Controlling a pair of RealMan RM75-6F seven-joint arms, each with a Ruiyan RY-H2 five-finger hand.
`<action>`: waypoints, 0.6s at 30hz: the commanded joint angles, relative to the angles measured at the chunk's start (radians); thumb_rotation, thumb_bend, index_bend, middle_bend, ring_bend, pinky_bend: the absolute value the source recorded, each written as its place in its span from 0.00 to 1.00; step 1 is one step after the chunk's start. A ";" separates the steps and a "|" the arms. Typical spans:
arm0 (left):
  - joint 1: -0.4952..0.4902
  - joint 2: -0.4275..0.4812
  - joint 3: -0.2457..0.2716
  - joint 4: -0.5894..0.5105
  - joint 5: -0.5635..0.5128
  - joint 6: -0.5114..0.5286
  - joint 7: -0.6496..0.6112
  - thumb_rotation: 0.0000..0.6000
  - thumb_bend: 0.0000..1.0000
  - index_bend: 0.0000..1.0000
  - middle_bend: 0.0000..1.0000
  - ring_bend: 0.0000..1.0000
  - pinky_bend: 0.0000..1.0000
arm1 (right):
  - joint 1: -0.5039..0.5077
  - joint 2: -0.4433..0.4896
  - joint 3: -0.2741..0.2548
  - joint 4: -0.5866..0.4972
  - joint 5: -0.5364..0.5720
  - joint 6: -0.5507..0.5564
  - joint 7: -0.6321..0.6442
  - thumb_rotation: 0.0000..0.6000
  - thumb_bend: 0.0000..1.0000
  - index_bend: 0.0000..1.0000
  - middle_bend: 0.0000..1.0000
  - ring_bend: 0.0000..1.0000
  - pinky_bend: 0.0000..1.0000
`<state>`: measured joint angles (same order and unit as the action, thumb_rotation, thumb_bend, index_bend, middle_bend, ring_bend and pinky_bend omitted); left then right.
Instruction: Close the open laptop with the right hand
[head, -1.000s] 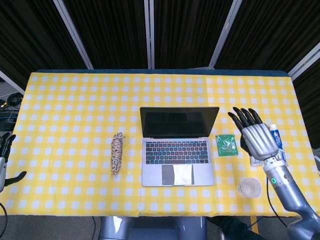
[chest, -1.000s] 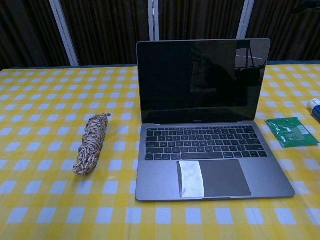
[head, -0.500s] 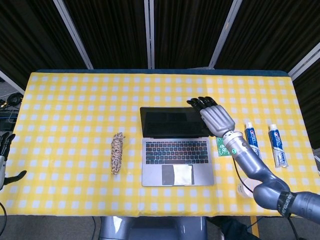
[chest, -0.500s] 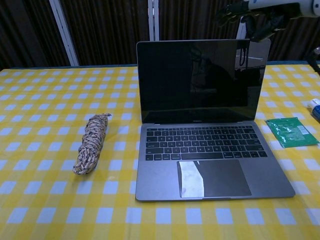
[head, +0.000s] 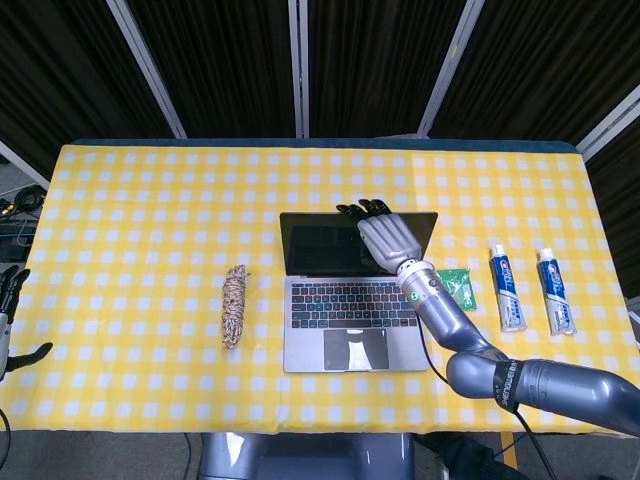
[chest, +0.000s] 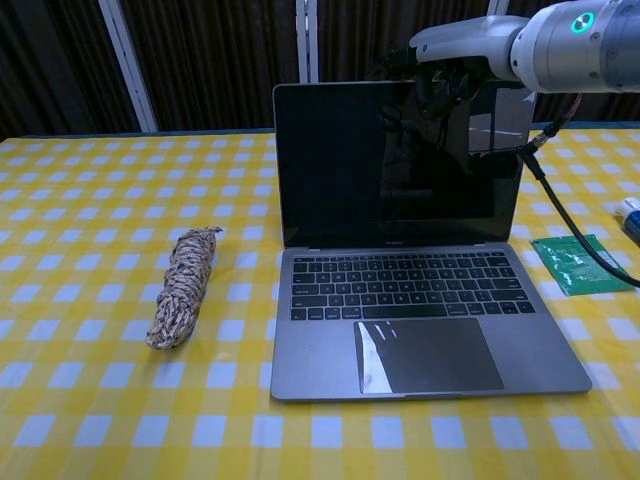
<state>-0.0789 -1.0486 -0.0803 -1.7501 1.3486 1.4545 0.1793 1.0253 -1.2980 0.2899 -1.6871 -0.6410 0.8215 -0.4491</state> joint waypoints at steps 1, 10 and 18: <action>-0.001 -0.001 0.000 0.001 -0.002 -0.003 0.000 1.00 0.00 0.00 0.00 0.00 0.00 | 0.004 0.003 -0.004 -0.003 0.001 0.006 0.000 1.00 1.00 0.11 0.22 0.11 0.02; -0.005 -0.007 0.003 0.004 -0.006 -0.009 0.010 1.00 0.00 0.00 0.00 0.00 0.00 | 0.004 0.043 -0.014 -0.042 -0.027 0.035 0.013 1.00 1.00 0.20 0.38 0.26 0.12; -0.006 -0.010 0.006 0.003 -0.005 -0.007 0.018 1.00 0.00 0.00 0.00 0.00 0.00 | -0.008 0.100 -0.039 -0.107 -0.074 0.034 0.020 1.00 1.00 0.37 0.45 0.34 0.12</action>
<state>-0.0848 -1.0586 -0.0746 -1.7472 1.3437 1.4470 0.1972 1.0213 -1.2084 0.2582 -1.7826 -0.7046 0.8573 -0.4310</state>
